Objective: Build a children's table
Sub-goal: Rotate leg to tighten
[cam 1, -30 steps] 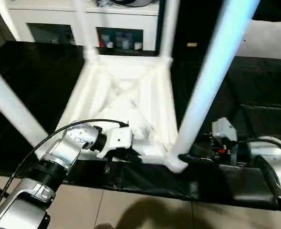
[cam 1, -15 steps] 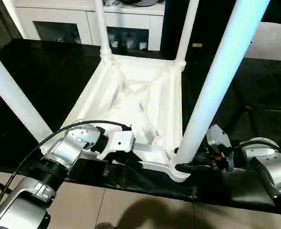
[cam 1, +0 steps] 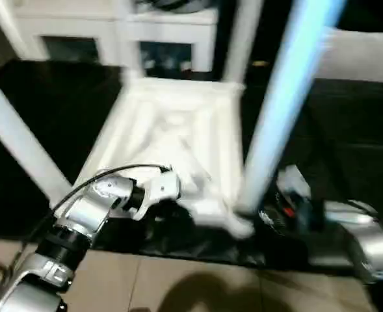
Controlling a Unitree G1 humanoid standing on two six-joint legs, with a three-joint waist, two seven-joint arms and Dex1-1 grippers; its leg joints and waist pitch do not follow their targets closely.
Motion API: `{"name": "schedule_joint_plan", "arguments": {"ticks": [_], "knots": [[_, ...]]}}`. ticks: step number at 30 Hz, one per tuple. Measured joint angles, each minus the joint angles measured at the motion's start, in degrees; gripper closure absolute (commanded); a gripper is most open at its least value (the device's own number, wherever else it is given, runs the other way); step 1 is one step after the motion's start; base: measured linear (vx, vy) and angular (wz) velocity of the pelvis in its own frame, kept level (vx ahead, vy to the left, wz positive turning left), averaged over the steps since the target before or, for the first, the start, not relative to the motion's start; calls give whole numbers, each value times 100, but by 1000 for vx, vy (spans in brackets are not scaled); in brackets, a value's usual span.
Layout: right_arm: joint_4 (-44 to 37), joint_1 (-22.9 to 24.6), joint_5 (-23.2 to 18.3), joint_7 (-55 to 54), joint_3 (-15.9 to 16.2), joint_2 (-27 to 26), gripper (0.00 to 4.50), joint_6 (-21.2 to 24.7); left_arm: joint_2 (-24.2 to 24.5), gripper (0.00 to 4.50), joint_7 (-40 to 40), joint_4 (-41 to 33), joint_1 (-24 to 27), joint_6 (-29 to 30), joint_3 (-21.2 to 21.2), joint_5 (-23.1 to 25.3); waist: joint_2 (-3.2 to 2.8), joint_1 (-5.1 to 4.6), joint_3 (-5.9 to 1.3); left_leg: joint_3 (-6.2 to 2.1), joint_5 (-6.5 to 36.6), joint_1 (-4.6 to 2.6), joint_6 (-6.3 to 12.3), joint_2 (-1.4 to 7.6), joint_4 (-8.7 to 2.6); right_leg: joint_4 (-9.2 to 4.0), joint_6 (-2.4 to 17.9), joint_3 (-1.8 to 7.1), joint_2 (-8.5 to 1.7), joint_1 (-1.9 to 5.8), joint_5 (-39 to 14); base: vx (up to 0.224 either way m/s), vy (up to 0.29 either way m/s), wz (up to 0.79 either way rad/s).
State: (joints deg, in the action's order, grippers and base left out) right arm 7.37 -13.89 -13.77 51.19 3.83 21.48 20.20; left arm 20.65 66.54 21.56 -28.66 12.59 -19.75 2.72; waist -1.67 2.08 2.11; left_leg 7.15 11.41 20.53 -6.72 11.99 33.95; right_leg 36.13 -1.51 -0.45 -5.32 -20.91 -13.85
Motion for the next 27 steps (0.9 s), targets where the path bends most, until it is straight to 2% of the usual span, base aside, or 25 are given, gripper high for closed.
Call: {"name": "schedule_joint_plan", "arguments": {"ticks": [4, 8, 10, 11, 13, 14, 15, 19, 21, 23, 24, 27], "knots": [[536, -469, 304, -1546, -298, -789, 255, 159, -584, 450, -1035, -32, -23, 543, 140, 260, 16, -72, -3, 0, -9, -22, -16, 7, -27, 0, -18, 1, 1, -10, 21, 0, 0, 0], [854, -761, 464, -2508, -543, -1229, 255, 152, -1004, 450, -1684, -20, -119, 884, 142, 441, 15, -56, -3, 0, -13, -18, -23, 8, -45, -11, -34, -1, 1, -17, 31, 0, 0, 0], [849, -767, 468, -2595, -620, -1280, 199, 140, -1068, 450, -1754, -21, -144, 883, 123, 493, 18, -30, -5, 0, -13, -9, -22, 11, -53, -32, -36, -6, 4, -17, 30, 0, 0, 0], [841, -758, 468, -2607, -644, -1300, 186, 130, -1068, 450, -1772, -21, -150, 860, 112, 502, 17, -24, -5, 0, -13, -5, -21, 12, -53, -38, -36, -7, 5, -17, 30, 0, 0, 0], [780, -687, 359, -2611, -781, -1430, 186, 94, -1066, 450, -1813, -23, -153, 773, 72, 550, 10, -15, -8, 0, -12, 4, -18, 12, -56, -63, -37, -10, 5, -16, 31, 0, 0, 0], [729, -643, 307, -2610, -796, -1427, 169, 89, -1050, 450, -1809, -30, -152, 726, 43, 572, 0, -11, -10, 0, -10, 8, -16, 11, -57, -74, -39, -11, 4, -15, 34, 0, 0, 0], [682, -613, 267, -2595, -798, -1400, 152, 97, -1018, 450, -1809, -44, -153, 688, -3, 596, -10, -6, -11, 0, -9, 9, -14, 10, -58, -85, -44, -12, 3, -14, 39, 0, 0, 0], [332, -323, -5, -1995, -790, -1029, 131, 201, -830, 450, -1637, -71, -151, 365, -114, 589, -10, 52, -8, 0, -9, 12, -11, 12, -73, -105, -48, -23, 2, -16, 42, 0, 0, 0], [191, -167, -85, -1597, -785, -735, 97, 197, -705, 450, -1506, -35, -141, 99, -163, 593, -23, 108, -5, -1, -9, 8, -10, 12, -76, -113, -48, -26, 1, -17, 42, 0, 0, 0], [132, -101, -158, -1084, -717, -375, 91, 173, -550, 450, -1315, -31, -130, -162, -216, 583, -40, 132, 3, -1, -8, 10, -7, 11, -73, -115, -48, -26, -1, -17, 42, 0, 0, 0], [47, -38, -195, -742, -652, -132, 74, 177, -458, 450, -1183, -12, -128, -318, -235, 562, -42, 152, 3, -1, -8, 11, -6, 10, -75, -115, -48, -28, -2, -17, 42, 0, 0, 0], [-5, 5, -291, -179, -611, 166, 53, 148, -286, 450, -919, 92, -122, -599, -236, 471, -52, 150, 3, 0, -9, 12, -5, 13, -74, -114, -48, -28, -1, -18, 42, 0, 0, 0]]}}
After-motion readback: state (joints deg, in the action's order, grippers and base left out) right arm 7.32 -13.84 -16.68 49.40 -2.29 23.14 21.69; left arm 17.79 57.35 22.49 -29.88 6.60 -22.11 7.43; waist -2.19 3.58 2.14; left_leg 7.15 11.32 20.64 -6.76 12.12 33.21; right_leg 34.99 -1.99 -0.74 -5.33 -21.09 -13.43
